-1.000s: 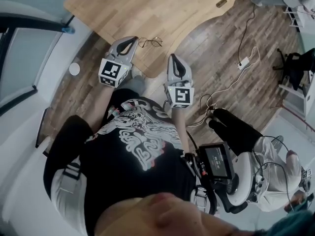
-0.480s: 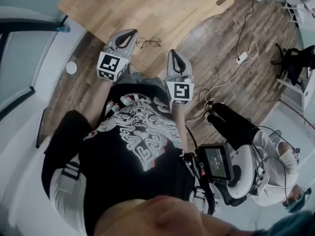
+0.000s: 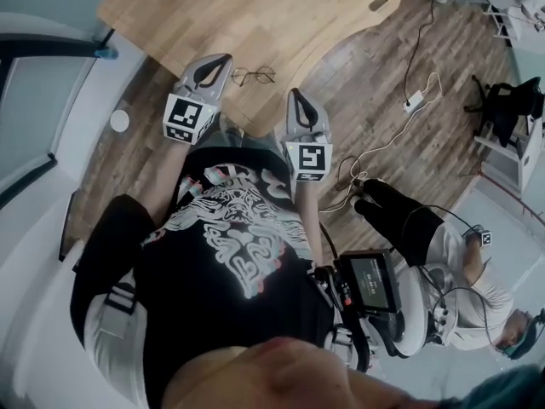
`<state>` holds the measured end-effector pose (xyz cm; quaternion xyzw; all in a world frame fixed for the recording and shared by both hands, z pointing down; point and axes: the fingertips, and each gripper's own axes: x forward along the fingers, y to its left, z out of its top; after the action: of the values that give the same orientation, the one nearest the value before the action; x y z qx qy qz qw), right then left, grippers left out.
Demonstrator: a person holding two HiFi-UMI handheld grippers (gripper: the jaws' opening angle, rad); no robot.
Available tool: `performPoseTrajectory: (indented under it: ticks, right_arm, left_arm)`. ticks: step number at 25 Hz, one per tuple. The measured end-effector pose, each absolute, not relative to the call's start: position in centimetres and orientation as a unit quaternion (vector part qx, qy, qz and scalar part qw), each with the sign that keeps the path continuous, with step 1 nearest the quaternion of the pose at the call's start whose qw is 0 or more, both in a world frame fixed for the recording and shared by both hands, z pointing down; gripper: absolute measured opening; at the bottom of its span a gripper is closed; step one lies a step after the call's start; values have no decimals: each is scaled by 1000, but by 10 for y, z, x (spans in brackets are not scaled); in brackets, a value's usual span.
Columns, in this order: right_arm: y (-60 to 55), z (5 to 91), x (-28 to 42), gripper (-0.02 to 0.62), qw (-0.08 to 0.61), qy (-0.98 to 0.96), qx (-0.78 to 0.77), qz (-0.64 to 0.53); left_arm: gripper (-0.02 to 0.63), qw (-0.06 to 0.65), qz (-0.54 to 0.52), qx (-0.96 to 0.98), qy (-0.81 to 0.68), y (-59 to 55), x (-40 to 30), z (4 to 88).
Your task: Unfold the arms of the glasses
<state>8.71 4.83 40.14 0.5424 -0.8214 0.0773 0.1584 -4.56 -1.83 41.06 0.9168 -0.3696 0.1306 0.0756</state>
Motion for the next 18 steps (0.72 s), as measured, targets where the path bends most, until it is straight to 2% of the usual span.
performPoseTrajectory:
  ticks: [18]
  right_arm:
    - [14, 436, 83, 0, 180, -843, 499, 93]
  left_arm:
    - [-11, 78, 147, 900, -402, -50, -54, 429]
